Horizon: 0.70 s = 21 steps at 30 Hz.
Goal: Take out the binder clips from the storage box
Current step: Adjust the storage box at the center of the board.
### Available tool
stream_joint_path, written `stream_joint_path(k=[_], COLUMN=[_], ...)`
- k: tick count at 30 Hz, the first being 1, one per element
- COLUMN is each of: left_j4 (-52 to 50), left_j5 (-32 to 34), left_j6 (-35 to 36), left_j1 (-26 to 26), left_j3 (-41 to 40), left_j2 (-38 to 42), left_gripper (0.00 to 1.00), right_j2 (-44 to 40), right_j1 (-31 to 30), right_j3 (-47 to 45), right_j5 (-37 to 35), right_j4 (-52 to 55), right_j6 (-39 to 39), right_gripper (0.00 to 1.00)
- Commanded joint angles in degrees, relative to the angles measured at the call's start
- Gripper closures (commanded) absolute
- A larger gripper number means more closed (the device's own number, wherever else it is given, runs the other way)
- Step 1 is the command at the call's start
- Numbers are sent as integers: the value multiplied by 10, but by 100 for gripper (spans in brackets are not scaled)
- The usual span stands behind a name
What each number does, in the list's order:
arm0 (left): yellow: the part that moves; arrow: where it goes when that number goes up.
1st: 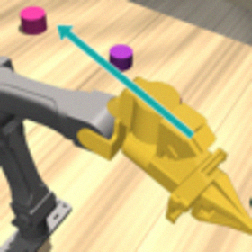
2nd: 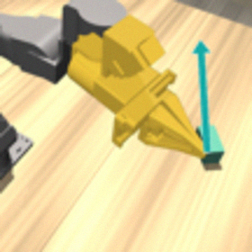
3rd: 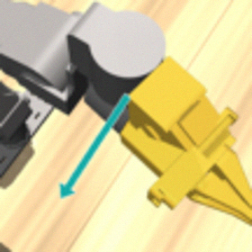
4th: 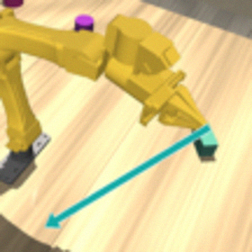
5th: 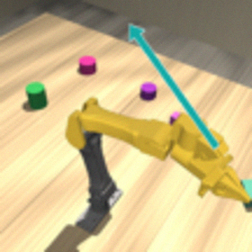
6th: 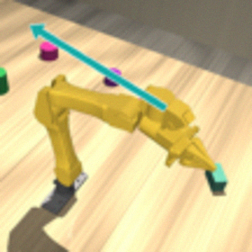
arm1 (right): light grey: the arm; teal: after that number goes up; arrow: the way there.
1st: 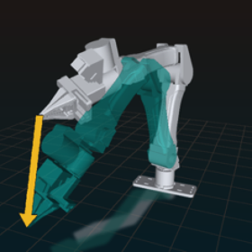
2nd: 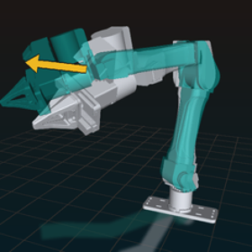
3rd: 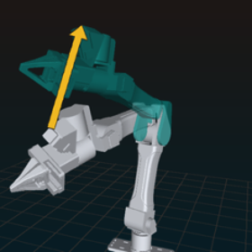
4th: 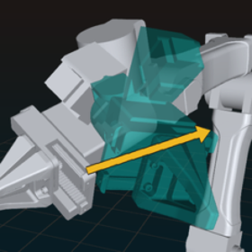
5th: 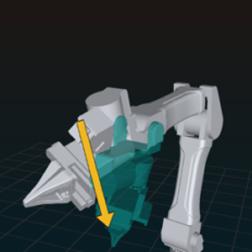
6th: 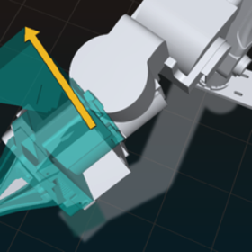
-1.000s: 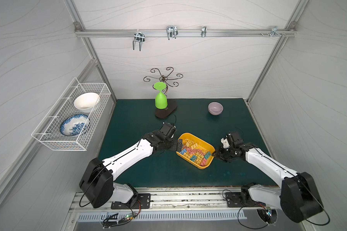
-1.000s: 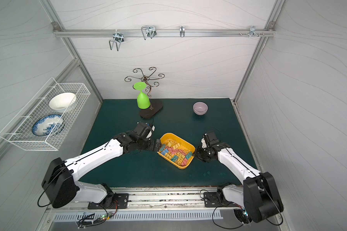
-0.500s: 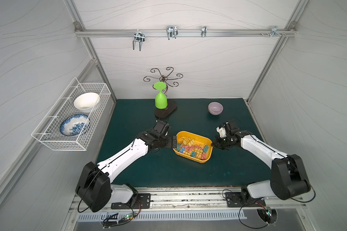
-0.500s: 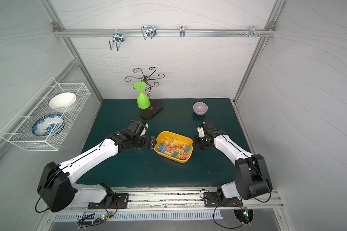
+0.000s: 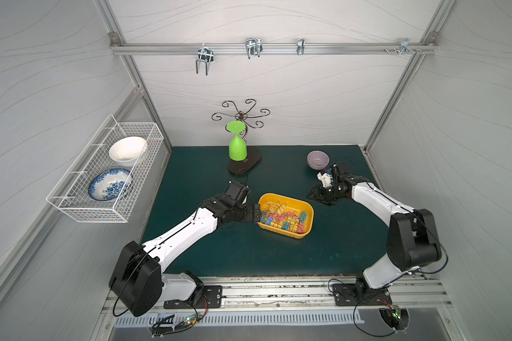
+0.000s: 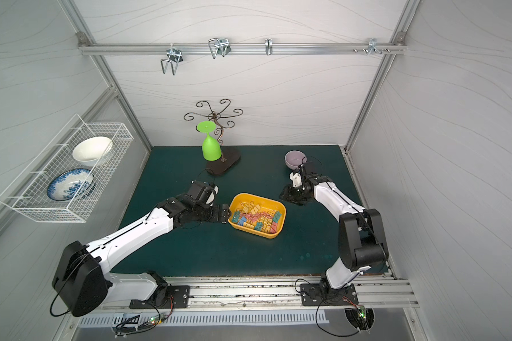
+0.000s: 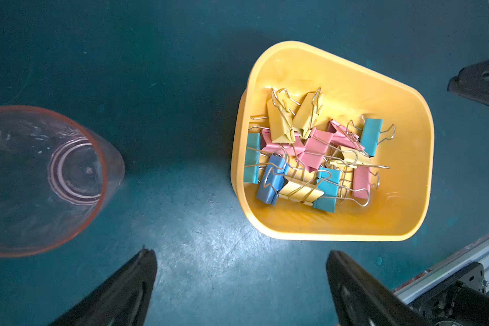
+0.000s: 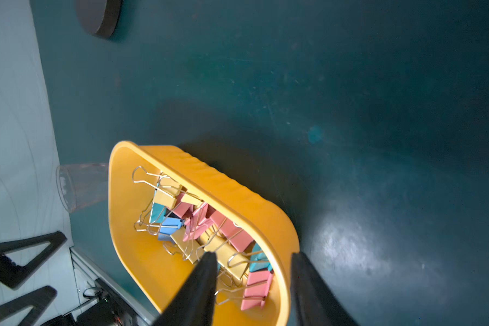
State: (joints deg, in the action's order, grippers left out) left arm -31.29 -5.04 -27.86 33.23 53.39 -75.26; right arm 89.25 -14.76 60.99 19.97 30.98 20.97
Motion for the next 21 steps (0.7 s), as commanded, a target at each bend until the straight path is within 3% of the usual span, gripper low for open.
stream_joint_path(k=[1,8,14,18,21], left_j4=[25,27,33,32,30], left_j5=[-21,-46,-55,-55,-51], left_j6=[1,2,3,3,6], left_j1=[-11,-28,-29,-30,-31], left_j3=[14,36,35,25,17], left_j2=[-8,-47,-49,-36,-22], left_gripper=[2,2,3,4,4], right_j2=[-65,-101,-56,-19,12], right_j1=[-4,-9,-32,-41,-44], right_j3=[-50,-138,-123,-98,-56], right_j5=[-37,37,33,34,35], right_j4=[41,-17,-31,-38,-26], right_j6=[49,89,87,72,47], right_gripper=[49,58,70,88,90])
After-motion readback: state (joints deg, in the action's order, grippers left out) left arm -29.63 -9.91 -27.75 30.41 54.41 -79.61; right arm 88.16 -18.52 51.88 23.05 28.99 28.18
